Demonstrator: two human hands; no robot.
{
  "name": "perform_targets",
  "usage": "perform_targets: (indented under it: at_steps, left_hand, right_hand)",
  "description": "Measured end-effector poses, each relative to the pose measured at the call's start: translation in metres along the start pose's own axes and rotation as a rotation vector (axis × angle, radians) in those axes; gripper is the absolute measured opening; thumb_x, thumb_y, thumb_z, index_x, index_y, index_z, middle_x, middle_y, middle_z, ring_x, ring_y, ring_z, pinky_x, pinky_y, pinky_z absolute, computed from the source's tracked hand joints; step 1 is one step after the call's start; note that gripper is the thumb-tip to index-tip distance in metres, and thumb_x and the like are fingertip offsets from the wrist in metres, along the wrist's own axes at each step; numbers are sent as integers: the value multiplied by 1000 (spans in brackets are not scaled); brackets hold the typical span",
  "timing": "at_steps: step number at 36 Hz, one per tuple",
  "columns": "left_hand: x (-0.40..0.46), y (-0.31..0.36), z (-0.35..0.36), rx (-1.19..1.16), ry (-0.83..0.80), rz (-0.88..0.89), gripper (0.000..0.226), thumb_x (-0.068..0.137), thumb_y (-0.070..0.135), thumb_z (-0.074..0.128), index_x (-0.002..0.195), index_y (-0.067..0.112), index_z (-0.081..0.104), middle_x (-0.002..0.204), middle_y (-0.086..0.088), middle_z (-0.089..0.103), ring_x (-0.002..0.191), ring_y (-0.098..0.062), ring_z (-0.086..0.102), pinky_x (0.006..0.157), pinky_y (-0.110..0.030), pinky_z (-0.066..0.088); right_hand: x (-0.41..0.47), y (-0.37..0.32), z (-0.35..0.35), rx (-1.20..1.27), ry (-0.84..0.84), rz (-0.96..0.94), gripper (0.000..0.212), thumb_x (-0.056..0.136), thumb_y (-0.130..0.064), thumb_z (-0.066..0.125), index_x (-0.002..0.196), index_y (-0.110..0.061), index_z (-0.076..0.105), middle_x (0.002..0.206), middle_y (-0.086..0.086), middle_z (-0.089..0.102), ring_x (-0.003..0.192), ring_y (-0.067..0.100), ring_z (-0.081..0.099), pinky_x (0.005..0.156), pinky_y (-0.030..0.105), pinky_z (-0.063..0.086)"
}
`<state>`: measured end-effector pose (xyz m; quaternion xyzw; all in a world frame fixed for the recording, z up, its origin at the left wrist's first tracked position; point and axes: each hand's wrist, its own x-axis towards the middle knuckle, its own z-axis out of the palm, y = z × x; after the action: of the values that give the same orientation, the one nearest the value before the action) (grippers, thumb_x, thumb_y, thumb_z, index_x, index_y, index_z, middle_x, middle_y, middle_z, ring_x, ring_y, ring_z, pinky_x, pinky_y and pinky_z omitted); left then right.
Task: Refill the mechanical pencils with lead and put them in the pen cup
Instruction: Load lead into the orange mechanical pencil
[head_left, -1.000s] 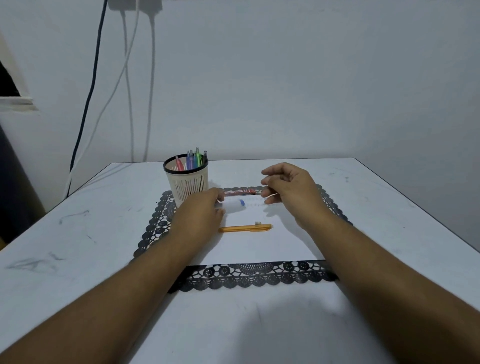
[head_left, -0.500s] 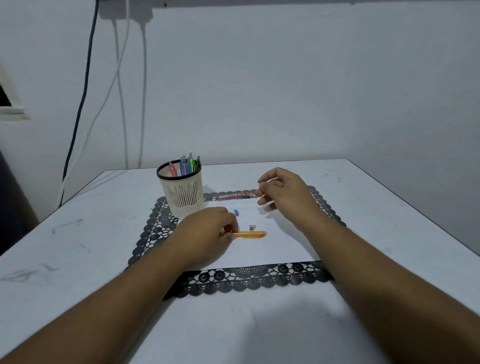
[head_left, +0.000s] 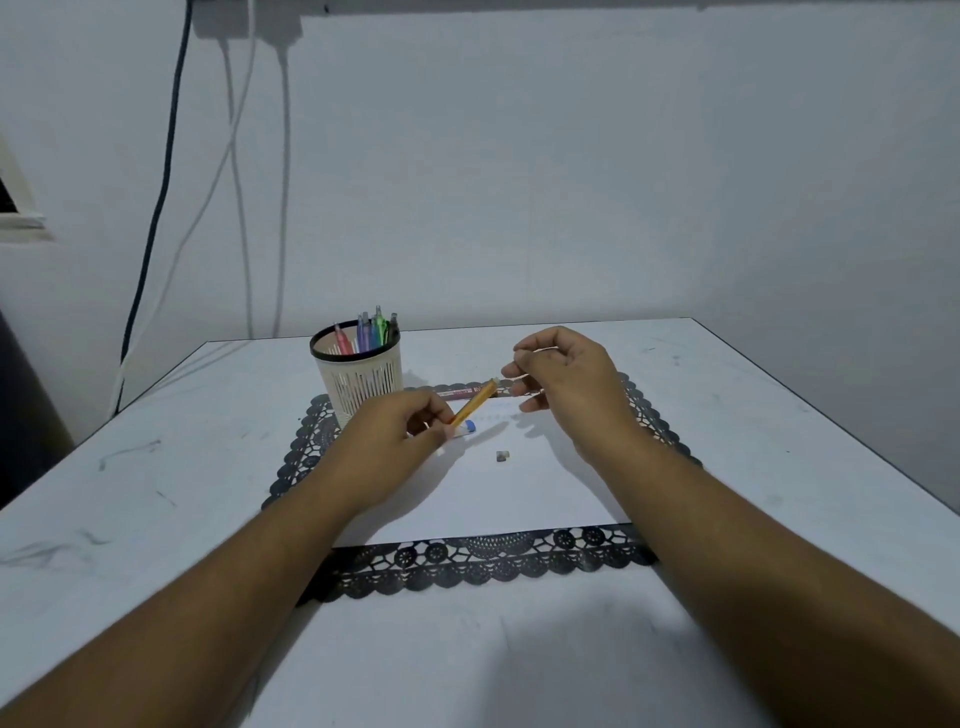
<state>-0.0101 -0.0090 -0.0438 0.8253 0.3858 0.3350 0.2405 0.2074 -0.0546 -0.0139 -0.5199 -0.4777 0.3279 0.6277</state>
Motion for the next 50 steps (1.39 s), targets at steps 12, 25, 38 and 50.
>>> perform_targets:
  at_steps: [12, 25, 38, 50]
  left_hand:
    - [-2, 5, 1, -80, 13, -13, 13, 95, 18, 71, 87, 29, 72, 80, 7, 69, 68, -2, 58, 62, -20, 45]
    - [0, 3, 2, -135, 25, -37, 12, 95, 17, 71, 88, 28, 72, 76, 7, 69, 63, -2, 58, 59, -17, 44]
    - [0, 1, 1, -168, 53, -39, 10, 95, 14, 71, 92, 24, 72, 79, 3, 68, 66, -3, 59, 61, -15, 45]
    - [-1, 3, 0, -123, 16, -46, 11, 95, 15, 71, 89, 23, 72, 74, 4, 67, 61, -2, 56, 58, -14, 43]
  right_hand:
    - [-2, 4, 4, 28, -44, -28, 4, 95, -2, 68, 98, -4, 69, 90, 12, 77, 70, 15, 74, 62, 33, 54]
    - [-2, 12, 6, -112, -41, -99, 8, 94, -10, 71, 95, -9, 79, 88, 7, 78, 80, 14, 73, 63, 31, 61]
    - [6, 18, -9, -672, -340, -22, 9, 91, -19, 74, 90, -25, 79, 79, -10, 72, 67, 4, 61, 67, 25, 47]
    - [1, 26, -7, -883, -527, -15, 7, 88, -23, 77, 86, -27, 72, 79, -12, 60, 71, 6, 54, 65, 26, 40]
